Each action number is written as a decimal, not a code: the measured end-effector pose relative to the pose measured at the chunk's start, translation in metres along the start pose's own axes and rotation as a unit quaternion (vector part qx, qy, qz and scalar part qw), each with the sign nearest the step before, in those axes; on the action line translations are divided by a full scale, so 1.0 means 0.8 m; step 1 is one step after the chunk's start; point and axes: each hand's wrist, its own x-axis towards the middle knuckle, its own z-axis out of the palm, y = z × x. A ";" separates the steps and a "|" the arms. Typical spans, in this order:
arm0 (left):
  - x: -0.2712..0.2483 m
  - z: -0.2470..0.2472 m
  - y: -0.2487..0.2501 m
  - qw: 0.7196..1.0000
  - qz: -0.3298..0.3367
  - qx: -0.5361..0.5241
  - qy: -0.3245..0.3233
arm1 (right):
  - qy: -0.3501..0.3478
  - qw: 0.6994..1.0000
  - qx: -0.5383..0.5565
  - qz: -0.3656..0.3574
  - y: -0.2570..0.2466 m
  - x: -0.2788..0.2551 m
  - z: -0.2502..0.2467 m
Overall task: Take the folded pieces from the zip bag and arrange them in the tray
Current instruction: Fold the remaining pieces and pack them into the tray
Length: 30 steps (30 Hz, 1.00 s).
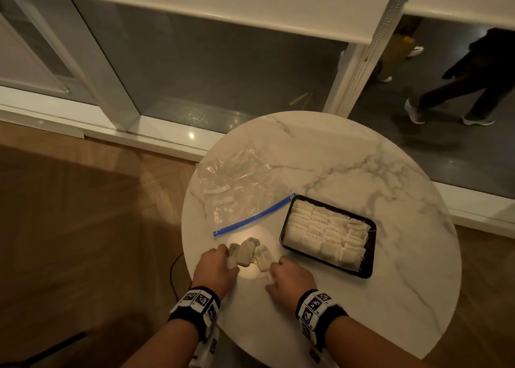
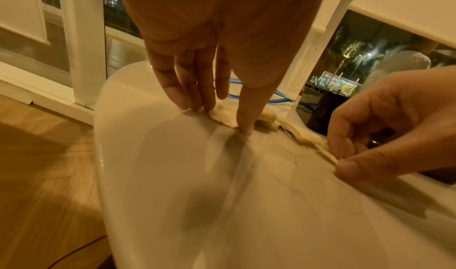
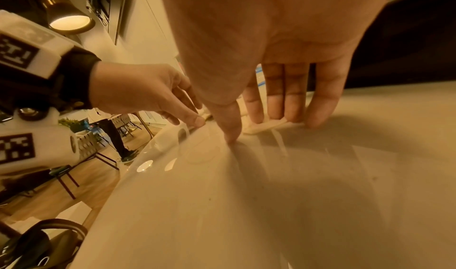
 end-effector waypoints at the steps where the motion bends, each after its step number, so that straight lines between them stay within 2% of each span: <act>1: 0.000 0.001 0.001 1.000 0.004 0.015 0.000 | 0.004 1.000 -0.001 0.003 -0.001 0.000 0.000; 12: -0.011 0.021 0.005 0.978 0.058 0.198 -0.014 | -0.003 0.999 -0.048 0.017 -0.018 -0.005 -0.007; 15: -0.016 0.026 -0.001 0.973 0.082 0.216 -0.018 | 0.010 1.000 -0.018 0.023 -0.013 -0.010 -0.014; 18: -0.023 0.028 -0.011 0.972 0.109 0.208 -0.007 | 0.040 0.996 0.069 0.042 -0.008 -0.019 -0.030; 24: -0.034 0.024 -0.032 0.968 0.178 0.175 0.010 | 0.091 0.943 0.305 0.095 0.015 -0.028 -0.062; 30: -0.039 0.018 -0.051 0.943 0.243 0.227 0.007 | 0.175 0.880 0.423 0.127 0.054 -0.009 -0.082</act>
